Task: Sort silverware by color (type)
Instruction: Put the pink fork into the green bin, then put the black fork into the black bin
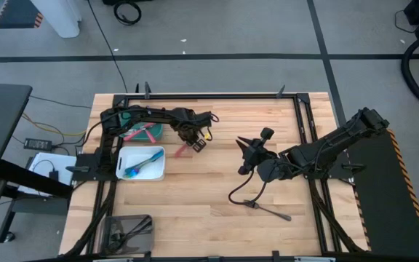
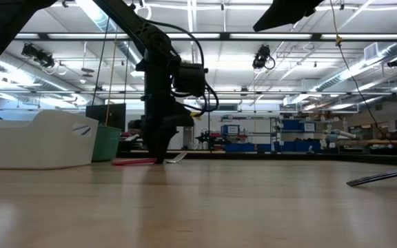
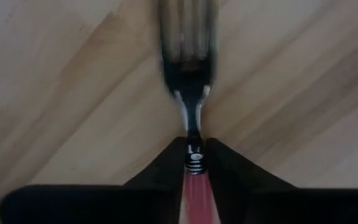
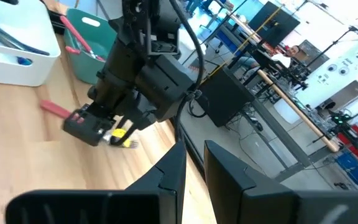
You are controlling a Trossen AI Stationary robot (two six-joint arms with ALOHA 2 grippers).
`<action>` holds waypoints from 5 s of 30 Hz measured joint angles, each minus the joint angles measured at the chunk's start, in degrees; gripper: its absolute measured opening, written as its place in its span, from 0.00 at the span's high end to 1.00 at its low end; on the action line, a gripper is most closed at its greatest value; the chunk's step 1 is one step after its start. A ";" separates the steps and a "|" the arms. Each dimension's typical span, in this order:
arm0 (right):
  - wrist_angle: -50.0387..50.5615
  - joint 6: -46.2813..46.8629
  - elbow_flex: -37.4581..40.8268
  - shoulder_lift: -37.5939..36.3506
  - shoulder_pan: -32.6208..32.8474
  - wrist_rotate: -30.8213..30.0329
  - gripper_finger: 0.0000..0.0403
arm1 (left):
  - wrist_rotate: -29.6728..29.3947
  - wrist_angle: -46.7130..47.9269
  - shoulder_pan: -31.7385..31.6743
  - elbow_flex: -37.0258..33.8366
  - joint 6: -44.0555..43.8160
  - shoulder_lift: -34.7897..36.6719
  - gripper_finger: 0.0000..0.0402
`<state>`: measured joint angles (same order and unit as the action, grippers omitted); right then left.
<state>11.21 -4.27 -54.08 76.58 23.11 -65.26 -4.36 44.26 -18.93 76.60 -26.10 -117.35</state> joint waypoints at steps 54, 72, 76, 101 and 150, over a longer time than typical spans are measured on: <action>2.65 4.01 0.00 -0.42 -1.73 -2.69 0.84 | -12.35 24.20 -17.44 -16.26 21.94 37.52 0.87; 2.63 4.76 0.00 -0.42 -3.76 0.59 0.84 | -13.04 15.58 -23.17 -18.93 24.14 37.48 0.84; 2.63 4.76 0.00 -0.42 -3.78 0.86 0.84 | -13.01 15.53 -23.13 -18.93 24.10 37.48 0.75; 7.44 7.10 0.00 -0.42 -3.23 0.88 0.84 | -1.49 25.79 -11.43 -16.90 18.22 44.07 0.67; 32.93 41.79 -0.04 -1.99 -7.52 49.10 0.84 | -23.94 -17.76 39.68 -17.03 1.66 45.77 0.67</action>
<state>44.14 37.52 -54.13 74.59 15.59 -16.16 -28.29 26.49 20.75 59.57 -24.44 -71.58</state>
